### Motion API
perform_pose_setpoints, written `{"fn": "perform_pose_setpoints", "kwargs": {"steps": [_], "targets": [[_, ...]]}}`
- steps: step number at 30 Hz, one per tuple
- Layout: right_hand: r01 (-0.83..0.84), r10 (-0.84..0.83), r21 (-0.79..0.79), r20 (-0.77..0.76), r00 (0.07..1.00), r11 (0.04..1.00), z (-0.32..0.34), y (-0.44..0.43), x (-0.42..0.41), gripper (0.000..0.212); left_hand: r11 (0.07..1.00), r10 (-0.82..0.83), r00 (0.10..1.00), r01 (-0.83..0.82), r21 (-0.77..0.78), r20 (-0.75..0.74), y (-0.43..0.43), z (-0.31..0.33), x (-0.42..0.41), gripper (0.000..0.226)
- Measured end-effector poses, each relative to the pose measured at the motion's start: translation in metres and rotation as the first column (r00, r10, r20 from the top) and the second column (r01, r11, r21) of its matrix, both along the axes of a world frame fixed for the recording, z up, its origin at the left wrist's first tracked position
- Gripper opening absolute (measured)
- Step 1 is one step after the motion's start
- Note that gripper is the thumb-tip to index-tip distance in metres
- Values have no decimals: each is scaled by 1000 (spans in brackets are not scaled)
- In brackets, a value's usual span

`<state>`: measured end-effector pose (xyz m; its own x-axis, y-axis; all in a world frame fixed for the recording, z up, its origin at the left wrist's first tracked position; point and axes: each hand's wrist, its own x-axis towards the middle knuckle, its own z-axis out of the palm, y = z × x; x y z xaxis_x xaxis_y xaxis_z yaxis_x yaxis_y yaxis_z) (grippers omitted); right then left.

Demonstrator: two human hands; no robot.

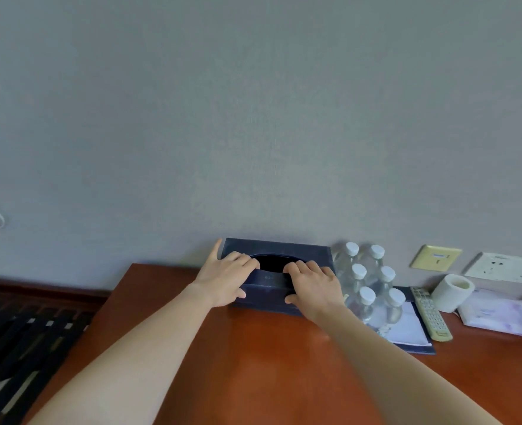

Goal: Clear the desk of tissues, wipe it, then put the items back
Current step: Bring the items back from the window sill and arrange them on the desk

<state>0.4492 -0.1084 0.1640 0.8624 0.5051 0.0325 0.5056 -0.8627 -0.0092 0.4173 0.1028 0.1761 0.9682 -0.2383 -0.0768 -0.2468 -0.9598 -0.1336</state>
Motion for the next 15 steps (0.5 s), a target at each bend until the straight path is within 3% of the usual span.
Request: {"fn": "perform_pose_setpoints", "kwargs": {"steps": [7, 15], "targets": [[84, -89, -60, -90, 992, 995, -41, 5, 33, 54, 998, -54, 996, 51, -40, -70, 3, -47, 47, 63], [106, -109, -69, -42, 993, 992, -55, 8, 46, 52, 991, -93, 996, 91, -100, -10, 6, -67, 61, 67]]}}
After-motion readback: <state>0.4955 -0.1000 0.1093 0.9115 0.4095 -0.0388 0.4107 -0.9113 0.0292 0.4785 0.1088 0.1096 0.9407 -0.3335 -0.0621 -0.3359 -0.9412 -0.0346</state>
